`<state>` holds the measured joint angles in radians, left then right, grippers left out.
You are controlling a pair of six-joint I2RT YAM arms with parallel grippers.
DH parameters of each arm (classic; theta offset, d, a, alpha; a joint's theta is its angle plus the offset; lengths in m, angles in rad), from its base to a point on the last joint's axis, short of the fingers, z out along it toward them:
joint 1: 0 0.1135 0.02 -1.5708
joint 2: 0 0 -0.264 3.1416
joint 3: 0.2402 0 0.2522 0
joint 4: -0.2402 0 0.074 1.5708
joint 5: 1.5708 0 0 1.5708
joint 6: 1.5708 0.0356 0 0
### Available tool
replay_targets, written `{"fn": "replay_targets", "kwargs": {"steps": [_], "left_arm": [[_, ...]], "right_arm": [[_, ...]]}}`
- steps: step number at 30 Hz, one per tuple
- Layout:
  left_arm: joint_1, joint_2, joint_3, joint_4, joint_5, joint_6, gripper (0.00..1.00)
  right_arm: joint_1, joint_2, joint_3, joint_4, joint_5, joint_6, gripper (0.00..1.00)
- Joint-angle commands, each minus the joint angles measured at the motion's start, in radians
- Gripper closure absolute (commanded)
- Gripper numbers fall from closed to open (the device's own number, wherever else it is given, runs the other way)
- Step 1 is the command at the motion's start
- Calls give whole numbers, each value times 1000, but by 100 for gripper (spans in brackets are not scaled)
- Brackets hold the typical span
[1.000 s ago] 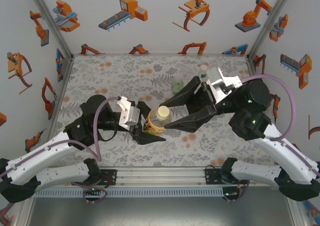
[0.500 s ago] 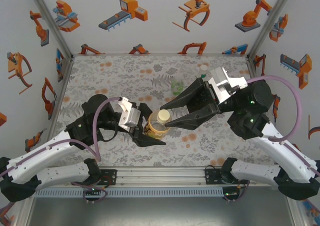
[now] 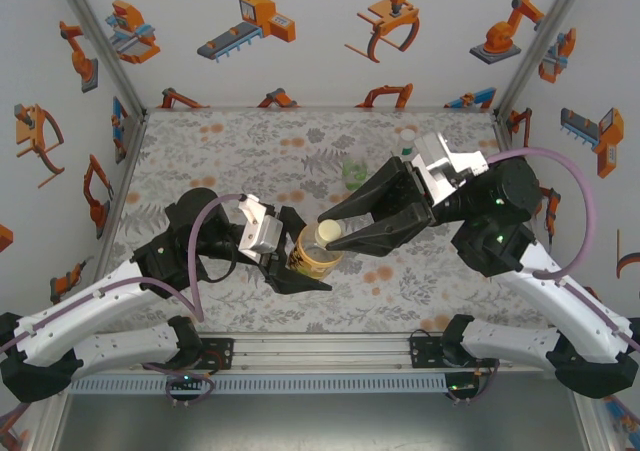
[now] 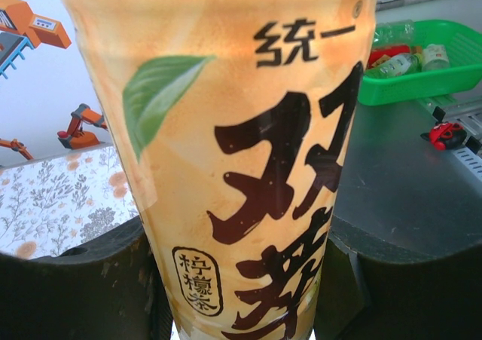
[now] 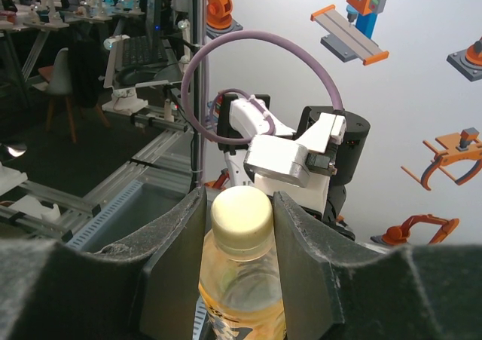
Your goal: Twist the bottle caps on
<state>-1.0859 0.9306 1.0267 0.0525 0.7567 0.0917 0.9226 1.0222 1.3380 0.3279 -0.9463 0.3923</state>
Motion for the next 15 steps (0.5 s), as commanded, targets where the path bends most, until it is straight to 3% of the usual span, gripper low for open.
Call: {"fn": "replay_targets", "kwargs": {"steps": [1,5,8,15], "left_arm": [[0,-12,36,15,6,-14,100],[1,-11,36,14,7,-12,100],[1,-12,35,14,5,-12,100],[0,-16,33,-3,-33,2,100]], "right_arm": [[4,3,33,28,-28,11,60],[4,4,36,28,-29,11,58],[4,4,39,20,-29,9,64],[4,-15,27,-45,39,-40,89]]}}
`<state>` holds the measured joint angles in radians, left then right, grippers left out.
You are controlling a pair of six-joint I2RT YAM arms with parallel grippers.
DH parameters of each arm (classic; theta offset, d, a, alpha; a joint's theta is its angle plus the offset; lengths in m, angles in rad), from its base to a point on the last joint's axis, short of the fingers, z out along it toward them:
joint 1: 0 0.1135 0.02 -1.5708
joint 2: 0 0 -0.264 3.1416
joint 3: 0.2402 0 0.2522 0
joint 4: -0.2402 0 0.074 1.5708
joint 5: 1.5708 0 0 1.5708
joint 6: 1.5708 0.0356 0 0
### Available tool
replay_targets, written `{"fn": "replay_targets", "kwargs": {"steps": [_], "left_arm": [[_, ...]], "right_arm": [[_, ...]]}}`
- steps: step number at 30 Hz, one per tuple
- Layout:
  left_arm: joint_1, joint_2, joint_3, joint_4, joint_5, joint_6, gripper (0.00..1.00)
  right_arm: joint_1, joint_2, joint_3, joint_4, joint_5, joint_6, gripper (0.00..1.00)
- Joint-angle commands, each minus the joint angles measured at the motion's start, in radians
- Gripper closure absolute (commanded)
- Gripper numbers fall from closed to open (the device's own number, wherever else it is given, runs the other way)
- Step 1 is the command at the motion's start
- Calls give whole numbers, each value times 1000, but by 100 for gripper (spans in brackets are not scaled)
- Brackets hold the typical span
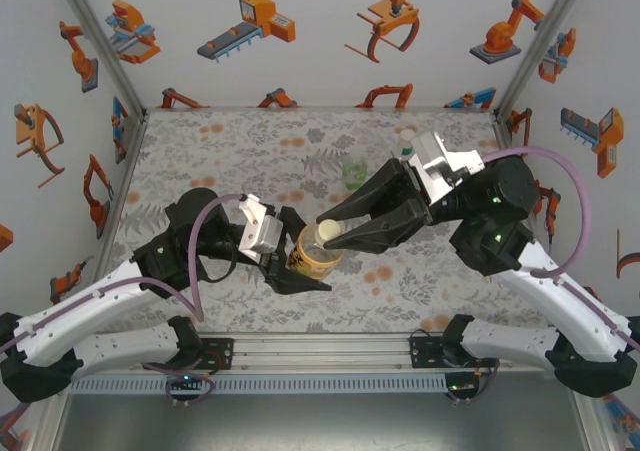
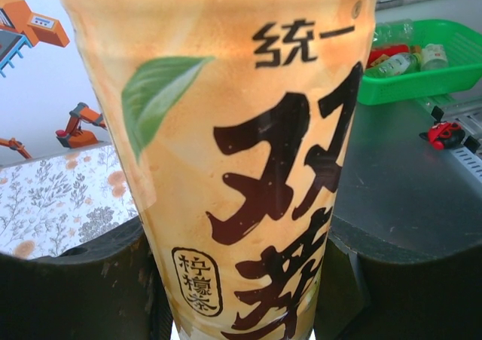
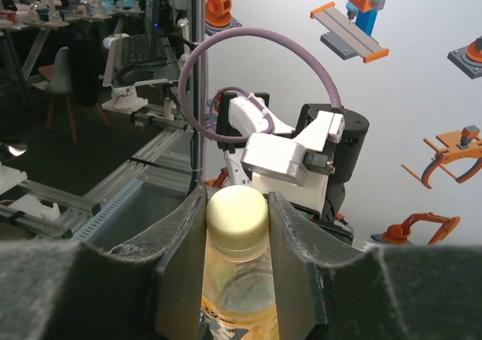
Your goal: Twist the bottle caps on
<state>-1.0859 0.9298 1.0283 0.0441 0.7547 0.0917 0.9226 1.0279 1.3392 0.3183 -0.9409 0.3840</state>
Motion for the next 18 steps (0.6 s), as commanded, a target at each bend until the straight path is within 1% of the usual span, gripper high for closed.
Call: {"fn": "replay_targets", "kwargs": {"steps": [1,2,3,4,6,9,13,15,17,18], "left_arm": [[1,-18,32,-3,-54,8,100],[0,-21,31,-16,-92,15,100],[0,-25,31,-32,-136,25,100],[1,-28,30,-49,-179,34,100],[0,-38,25,-77,-304,54,100],[0,-37,13,-107,-461,96,100],[3,-11,14,-130,-628,140,100],[7,6,24,-148,-677,162,100],[11,28,41,-175,-741,168,100],[14,38,49,-185,-759,168,100]], "right_arm": [[4,-32,21,-67,63,-55,92],[4,-44,15,-108,111,-81,98],[4,-55,7,-142,162,-104,100],[4,-65,-3,-170,219,-118,100],[4,-80,-33,-202,377,-116,100],[4,-69,-64,-220,566,-73,100],[4,-19,-61,-272,724,-3,100],[5,4,-52,-297,787,17,100],[11,26,-29,-352,876,44,100],[13,35,-20,-369,897,46,100]]}}
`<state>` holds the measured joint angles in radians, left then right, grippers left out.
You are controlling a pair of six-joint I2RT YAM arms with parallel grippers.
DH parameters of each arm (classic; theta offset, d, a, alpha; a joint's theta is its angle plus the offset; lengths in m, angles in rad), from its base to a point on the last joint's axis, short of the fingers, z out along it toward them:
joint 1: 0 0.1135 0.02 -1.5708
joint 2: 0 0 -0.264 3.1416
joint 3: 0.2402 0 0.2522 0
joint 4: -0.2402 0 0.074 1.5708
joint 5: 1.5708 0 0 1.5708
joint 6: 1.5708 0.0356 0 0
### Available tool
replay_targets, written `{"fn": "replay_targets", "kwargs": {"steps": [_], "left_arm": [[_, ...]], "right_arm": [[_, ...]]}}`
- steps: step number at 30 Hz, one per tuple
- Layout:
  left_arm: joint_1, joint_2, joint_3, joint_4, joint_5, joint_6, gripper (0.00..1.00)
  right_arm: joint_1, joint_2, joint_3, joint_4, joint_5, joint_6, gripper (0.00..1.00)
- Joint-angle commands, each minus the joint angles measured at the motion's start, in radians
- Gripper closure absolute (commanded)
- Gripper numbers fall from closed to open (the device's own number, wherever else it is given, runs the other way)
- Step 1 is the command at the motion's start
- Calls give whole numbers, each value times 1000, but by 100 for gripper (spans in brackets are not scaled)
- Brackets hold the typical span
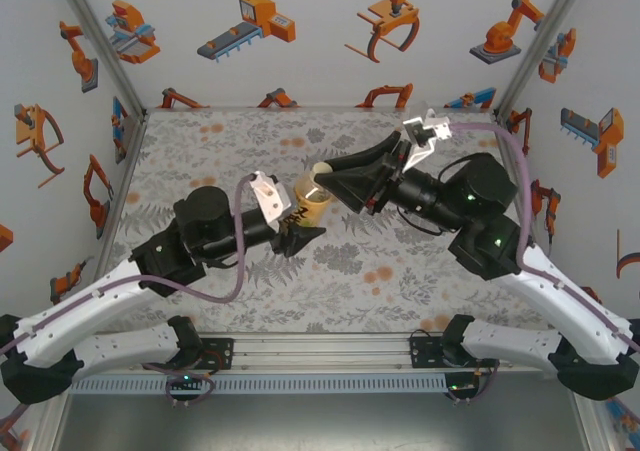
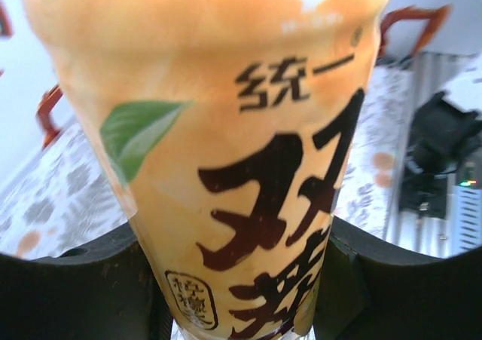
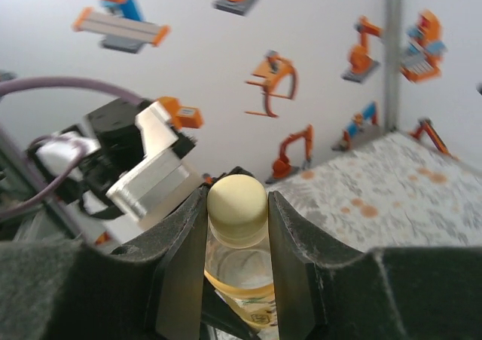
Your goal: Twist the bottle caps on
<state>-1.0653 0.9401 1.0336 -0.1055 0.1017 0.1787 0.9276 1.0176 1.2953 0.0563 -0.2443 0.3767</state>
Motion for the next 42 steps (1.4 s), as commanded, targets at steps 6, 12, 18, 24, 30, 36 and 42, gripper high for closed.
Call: {"fn": "replay_targets", "kwargs": {"steps": [6,12,18,24,30,36,42], "left_arm": [[0,78,77,-64,-251,42,100],[0,115,113,-91,-374,-19,100],[7,105,108,-111,-344,-36,100],[21,28,58,-90,-103,-20,100],[28,-22,49,-47,210,-23,100],[28,-20,72,33,514,-68,100],[26,27,139,46,708,-114,100]], "right_arm": [[33,137,194,-433,502,238,100],[39,213,300,-690,636,531,100],[40,187,259,-596,572,512,100],[40,71,139,-303,320,275,74],[40,-27,101,-124,39,103,49],[39,-77,48,123,-230,36,42],[40,-24,81,243,-488,65,40]]}}
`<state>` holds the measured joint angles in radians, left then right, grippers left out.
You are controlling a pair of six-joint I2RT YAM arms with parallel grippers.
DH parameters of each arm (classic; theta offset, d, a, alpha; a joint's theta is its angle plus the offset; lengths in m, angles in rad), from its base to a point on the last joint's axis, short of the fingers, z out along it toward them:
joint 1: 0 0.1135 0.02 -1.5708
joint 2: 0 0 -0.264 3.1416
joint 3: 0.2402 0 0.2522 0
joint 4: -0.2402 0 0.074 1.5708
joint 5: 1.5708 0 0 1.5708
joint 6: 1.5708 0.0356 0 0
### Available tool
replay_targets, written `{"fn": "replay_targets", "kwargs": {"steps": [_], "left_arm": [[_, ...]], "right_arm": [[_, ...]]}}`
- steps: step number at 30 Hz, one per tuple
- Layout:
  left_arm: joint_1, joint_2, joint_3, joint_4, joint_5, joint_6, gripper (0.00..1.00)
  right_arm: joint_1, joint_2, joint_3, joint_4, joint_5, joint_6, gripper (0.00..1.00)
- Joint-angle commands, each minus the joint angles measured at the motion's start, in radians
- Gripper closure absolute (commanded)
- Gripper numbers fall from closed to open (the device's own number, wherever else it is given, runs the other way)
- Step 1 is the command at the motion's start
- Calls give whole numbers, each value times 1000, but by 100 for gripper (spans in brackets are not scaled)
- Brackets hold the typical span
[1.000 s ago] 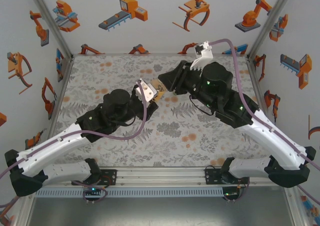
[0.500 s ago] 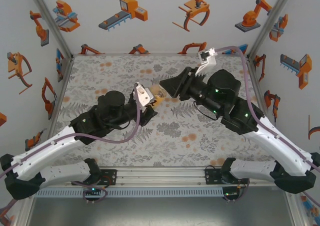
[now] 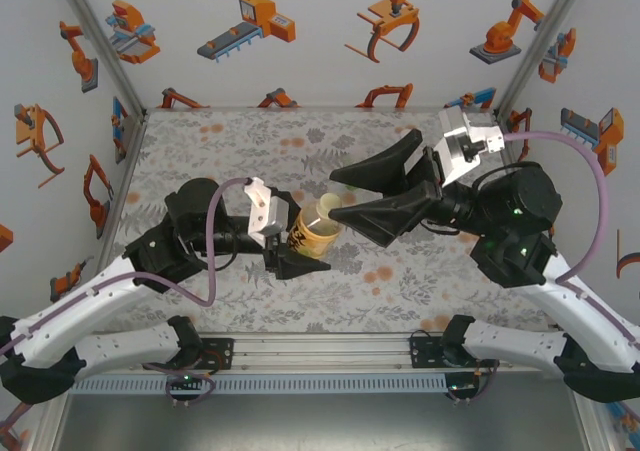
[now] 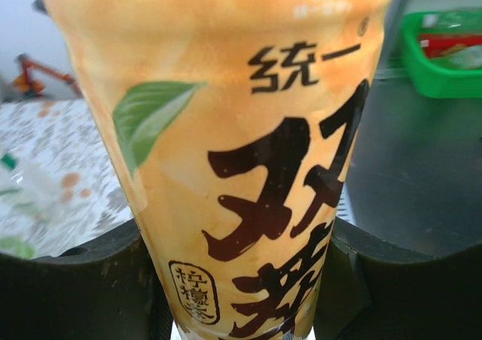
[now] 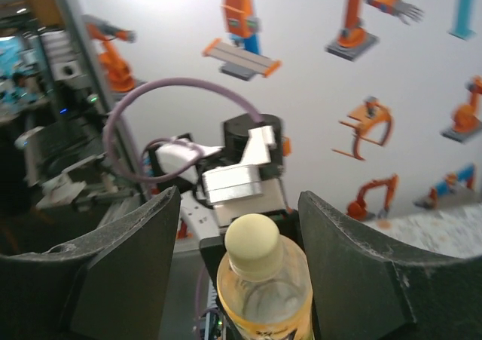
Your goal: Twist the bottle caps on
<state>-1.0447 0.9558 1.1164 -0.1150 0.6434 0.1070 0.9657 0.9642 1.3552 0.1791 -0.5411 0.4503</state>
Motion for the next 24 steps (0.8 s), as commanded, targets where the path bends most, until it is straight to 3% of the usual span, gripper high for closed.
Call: {"fn": "replay_targets", "kwargs": {"steps": [1,6,14,20,24], "left_arm": [[5,21,64,51,183,-48,100],[3,50,88,52,246,-67,100],[2,57,84,53,263,-71,100],[2,56,81,57,269,-71,100],[3,59,82,55,272,-70,100]], "right_arm": [[2,43,29,133,-228,3,40],[1,92,44,177,-323,47,43],[2,99,38,227,-339,72,54],[2,104,36,280,-345,114,56],[1,109,41,282,-349,122,65]]}}
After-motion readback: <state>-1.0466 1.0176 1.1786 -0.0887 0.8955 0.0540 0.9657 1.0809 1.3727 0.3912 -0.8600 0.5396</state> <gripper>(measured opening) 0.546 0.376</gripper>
